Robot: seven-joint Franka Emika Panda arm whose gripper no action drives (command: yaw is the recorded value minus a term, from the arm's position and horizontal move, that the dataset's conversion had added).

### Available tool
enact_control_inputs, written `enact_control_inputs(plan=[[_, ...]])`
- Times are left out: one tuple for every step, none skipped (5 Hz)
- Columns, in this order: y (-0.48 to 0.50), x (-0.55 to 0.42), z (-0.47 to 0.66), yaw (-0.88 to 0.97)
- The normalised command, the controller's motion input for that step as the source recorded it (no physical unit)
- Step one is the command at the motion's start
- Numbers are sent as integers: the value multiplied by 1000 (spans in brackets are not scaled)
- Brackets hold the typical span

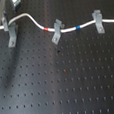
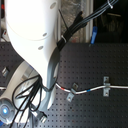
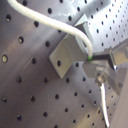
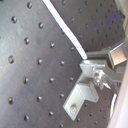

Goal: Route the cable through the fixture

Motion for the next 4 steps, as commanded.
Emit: enact_control_inputs(plan=[[383,-16,203,0],[294,-56,254,0],[300,-97,247,0],[210,-236,144,71]])
